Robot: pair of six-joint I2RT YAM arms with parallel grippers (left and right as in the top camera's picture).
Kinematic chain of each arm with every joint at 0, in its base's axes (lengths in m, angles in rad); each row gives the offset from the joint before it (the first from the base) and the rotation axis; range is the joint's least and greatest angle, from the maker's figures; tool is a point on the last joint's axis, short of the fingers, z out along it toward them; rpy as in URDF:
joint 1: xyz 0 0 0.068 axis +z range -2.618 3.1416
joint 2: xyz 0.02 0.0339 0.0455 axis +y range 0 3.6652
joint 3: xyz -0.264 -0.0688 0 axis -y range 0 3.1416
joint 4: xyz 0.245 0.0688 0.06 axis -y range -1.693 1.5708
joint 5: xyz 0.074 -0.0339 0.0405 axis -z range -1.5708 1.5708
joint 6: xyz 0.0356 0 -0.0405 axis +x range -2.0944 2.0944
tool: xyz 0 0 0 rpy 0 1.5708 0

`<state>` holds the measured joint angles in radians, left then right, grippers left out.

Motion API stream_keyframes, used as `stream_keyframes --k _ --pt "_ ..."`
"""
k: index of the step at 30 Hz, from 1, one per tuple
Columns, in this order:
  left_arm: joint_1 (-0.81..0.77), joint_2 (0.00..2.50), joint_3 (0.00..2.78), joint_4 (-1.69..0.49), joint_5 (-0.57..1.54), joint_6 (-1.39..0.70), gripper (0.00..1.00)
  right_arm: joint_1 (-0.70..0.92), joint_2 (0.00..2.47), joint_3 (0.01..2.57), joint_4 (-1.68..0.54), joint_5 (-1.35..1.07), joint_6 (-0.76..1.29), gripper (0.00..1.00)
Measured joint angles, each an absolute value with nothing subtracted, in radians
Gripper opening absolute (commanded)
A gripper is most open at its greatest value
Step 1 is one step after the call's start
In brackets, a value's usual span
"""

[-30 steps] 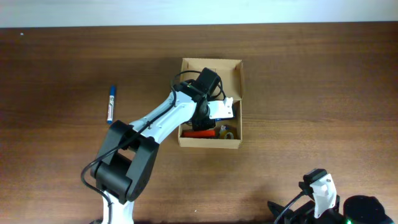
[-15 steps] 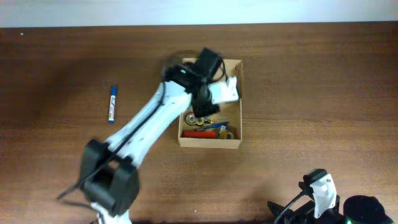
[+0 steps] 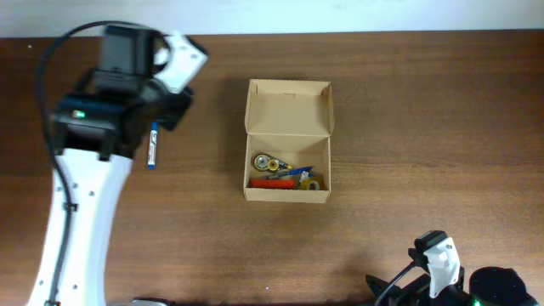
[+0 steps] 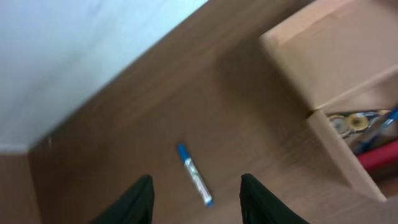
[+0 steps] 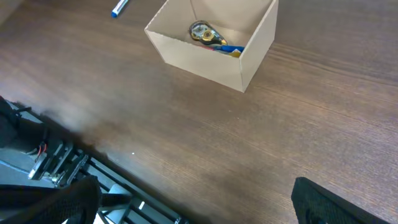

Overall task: Pack container
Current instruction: 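Move the left gripper to the blue marker and grasp it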

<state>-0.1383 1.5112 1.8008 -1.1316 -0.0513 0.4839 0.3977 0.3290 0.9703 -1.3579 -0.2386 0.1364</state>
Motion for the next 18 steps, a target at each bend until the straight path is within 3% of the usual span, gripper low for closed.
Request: stream_keyframes --k 9,18 --pt "0.136 1.515 1.563 -0.991 0.07 0.387 0.41 0.398 0.329 0.97 -1.358 -0.239 0.136 0.99" --pt "0.176 1.537 1.236 -0.704 0.082 0.34 0.49 0.398 0.329 0.97 -1.358 -0.239 0.136 0.99"
